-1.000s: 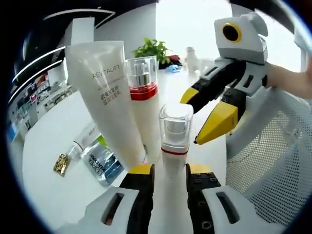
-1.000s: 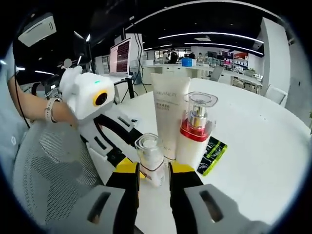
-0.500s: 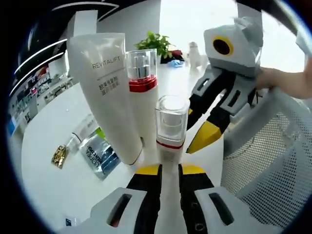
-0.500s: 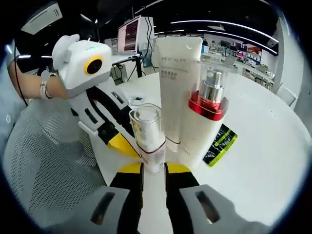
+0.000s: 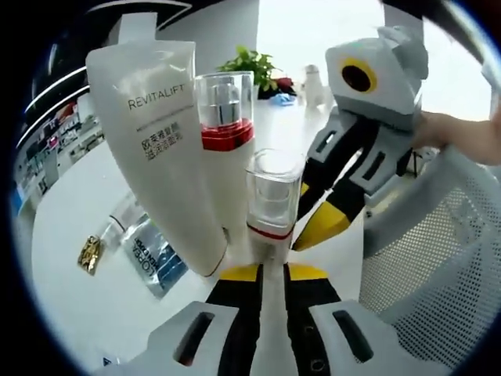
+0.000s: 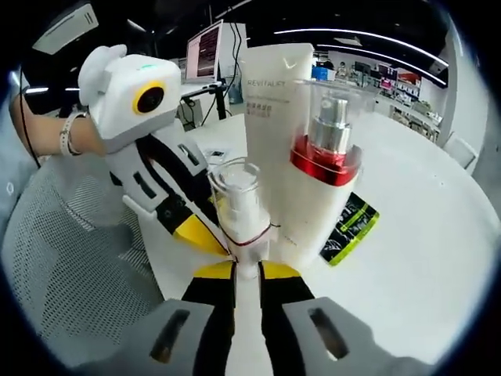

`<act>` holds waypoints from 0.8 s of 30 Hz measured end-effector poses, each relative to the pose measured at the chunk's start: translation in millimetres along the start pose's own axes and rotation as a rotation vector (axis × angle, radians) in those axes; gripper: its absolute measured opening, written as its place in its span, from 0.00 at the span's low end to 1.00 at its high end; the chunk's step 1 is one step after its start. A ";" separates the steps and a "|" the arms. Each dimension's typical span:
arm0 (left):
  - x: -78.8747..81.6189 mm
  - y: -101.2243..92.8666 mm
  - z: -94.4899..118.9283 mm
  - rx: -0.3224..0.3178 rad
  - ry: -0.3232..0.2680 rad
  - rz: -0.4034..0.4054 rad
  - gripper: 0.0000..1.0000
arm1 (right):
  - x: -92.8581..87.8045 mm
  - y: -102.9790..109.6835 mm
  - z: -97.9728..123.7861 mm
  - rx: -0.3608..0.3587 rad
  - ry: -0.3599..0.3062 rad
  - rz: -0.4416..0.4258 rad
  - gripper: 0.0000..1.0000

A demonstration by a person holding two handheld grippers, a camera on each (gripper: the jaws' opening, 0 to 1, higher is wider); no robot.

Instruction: Arrange the skincare products in the storage area until every visible bottle or jar stands upright without overlapping.

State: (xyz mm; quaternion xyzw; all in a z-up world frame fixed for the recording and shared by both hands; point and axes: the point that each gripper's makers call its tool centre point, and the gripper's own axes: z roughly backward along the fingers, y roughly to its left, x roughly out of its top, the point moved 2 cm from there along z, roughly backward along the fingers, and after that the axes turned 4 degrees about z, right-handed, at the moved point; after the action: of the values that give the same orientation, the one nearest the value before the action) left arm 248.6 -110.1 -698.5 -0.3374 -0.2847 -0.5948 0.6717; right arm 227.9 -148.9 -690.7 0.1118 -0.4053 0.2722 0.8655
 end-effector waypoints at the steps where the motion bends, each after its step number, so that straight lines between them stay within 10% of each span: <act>1: 0.2 0.0 -0.3 0.001 0.000 0.000 0.07 | 0.1 -0.8 0.0 -0.003 0.001 0.002 0.11; 24: 3.8 6.3 -11.7 0.004 0.002 0.029 0.06 | -6.4 -13.1 -4.3 -0.011 0.028 0.004 0.11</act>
State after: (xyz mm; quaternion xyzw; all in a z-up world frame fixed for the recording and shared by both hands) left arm 255.2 -121.3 -703.4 -0.3395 -0.2804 -0.5847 0.6814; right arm 234.6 -160.4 -698.0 0.1024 -0.3951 0.2733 0.8711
